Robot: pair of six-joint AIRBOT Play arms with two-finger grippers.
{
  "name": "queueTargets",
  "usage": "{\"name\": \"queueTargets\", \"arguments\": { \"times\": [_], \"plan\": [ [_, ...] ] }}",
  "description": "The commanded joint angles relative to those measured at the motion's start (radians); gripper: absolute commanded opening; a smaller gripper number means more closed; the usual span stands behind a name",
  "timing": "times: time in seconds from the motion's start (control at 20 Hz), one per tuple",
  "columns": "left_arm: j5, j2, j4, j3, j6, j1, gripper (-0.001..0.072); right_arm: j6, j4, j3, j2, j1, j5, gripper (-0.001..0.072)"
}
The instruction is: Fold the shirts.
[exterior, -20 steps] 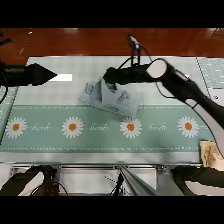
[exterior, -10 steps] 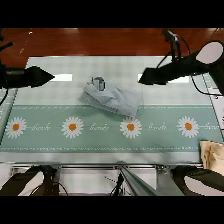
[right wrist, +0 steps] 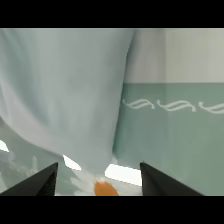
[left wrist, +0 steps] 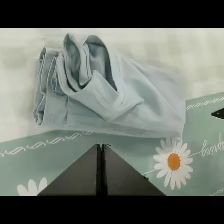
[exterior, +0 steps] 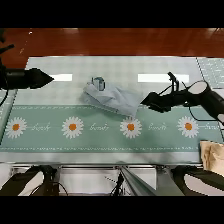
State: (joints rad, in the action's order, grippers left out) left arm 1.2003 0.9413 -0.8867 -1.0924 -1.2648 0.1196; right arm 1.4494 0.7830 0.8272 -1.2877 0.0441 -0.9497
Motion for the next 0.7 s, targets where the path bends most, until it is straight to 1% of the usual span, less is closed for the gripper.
{"name": "queueTargets", "arguments": {
  "times": [0.0, 0.25, 0.3, 0.35, 0.4, 0.45, 0.55, 0.6, 0.65],
  "plan": [
    [0.047, -0.001, -0.035, 0.001, 0.0, 0.0, 0.0024, -0.014, -0.167, -0.117, -0.03, 0.026, 0.228, 0.0593],
    [0.05, 0.002, -0.034, 0.001, -0.001, 0.0, 0.0024, -0.065, -0.348, -0.117, -0.12, 0.168, 0.381, 0.0592],
    [0.05, 0.002, -0.034, 0.001, -0.001, 0.0, 0.0024, -0.071, -0.371, -0.116, -0.132, 0.187, 0.402, 0.0578],
    [0.05, 0.002, -0.034, 0.001, 0.0, 0.0, 0.0024, -0.095, -0.386, -0.115, -0.135, 0.196, 0.415, 0.0434],
    [0.05, 0.002, -0.034, 0.001, 0.0, 0.0, 0.0024, -0.122, -0.383, -0.105, -0.13, 0.191, 0.403, 0.0176],
    [0.05, 0.003, -0.034, 0.001, 0.0, 0.0, 0.0024, -0.147, -0.38, -0.088, -0.117, 0.168, 0.362, 0.0014],
    [0.047, 0.01, -0.034, 0.001, 0.0, 0.0, 0.0024, -0.229, -0.362, -0.029, -0.058, 0.091, 0.228, 0.0013],
    [0.04, 0.016, -0.034, 0.001, 0.0, -0.002, 0.0024, -0.226, -0.322, 0.015, -0.011, 0.041, 0.141, 0.0013],
    [0.03, 0.026, -0.034, 0.001, 0.0, -0.002, 0.0024, -0.193, -0.276, 0.062, 0.038, -0.008, 0.053, 0.0013]
  ]
}}
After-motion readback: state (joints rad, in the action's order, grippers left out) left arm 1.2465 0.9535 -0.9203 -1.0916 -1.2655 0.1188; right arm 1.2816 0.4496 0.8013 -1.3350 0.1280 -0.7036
